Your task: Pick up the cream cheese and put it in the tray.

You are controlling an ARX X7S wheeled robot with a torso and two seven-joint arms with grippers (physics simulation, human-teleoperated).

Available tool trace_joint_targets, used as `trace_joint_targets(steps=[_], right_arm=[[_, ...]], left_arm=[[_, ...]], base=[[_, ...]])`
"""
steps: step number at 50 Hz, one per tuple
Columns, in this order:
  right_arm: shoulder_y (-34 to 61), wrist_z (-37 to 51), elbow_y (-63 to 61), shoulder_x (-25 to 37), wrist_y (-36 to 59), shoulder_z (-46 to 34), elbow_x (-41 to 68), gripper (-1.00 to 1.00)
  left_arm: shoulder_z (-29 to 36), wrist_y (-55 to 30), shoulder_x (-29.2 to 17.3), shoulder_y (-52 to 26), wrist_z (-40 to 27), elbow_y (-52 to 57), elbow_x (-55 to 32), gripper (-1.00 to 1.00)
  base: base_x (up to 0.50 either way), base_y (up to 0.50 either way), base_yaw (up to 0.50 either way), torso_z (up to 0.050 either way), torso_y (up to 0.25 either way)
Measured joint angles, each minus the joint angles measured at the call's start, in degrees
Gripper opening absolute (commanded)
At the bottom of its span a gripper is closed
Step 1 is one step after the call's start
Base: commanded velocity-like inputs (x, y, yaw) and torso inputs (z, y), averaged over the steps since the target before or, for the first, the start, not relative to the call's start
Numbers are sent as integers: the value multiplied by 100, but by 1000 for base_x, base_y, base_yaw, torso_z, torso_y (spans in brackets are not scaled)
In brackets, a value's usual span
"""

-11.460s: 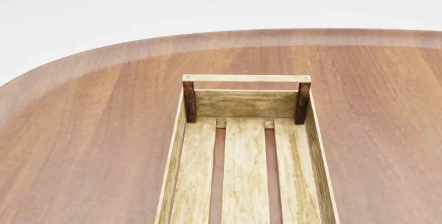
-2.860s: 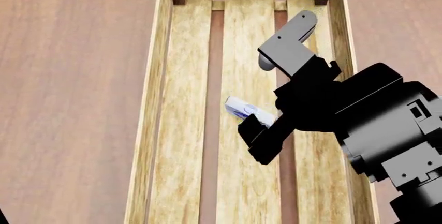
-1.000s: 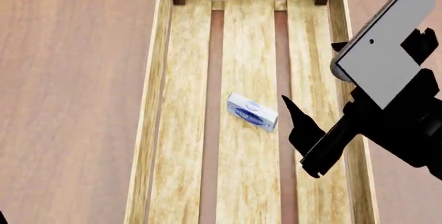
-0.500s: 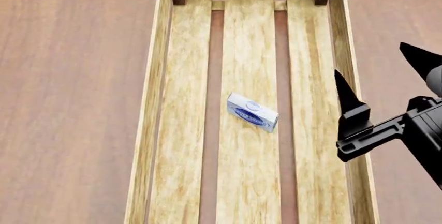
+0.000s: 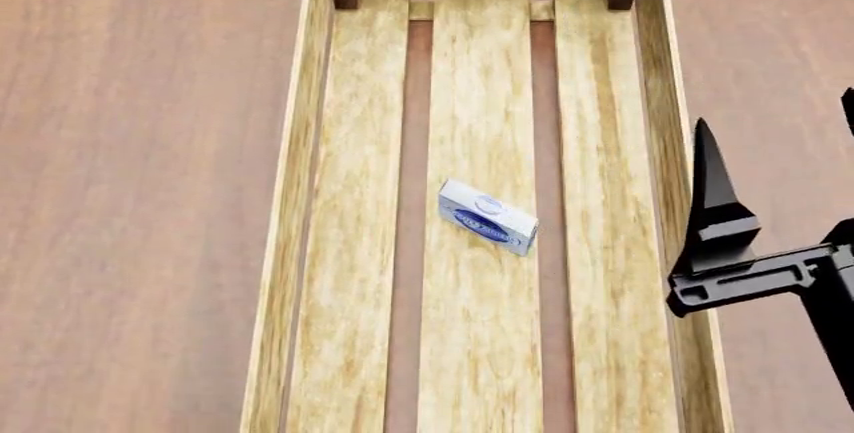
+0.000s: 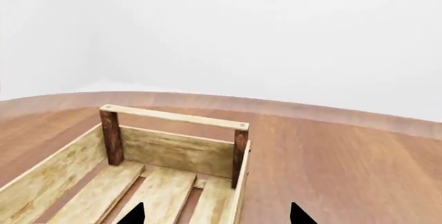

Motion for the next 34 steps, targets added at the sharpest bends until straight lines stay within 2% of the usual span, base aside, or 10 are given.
trace_joint_targets(steps=[7,14,34], right_arm=[[-372,167,-359,-94,-351,286,66,100],[-789,299,-807,-89,-646,636,168,100],[-1620,582,-1724,-120,-1248,1474,298,100]], left_arm=[[164,-335,-49,-603,205,134,-154,100],[256,-515,-161,-842,311,433,-214,100],[297,-489,-639,-405,328,1604,-14,100]], base=[[0,0,0,0,0],[0,0,0,0,0],[0,0,0,0,0]])
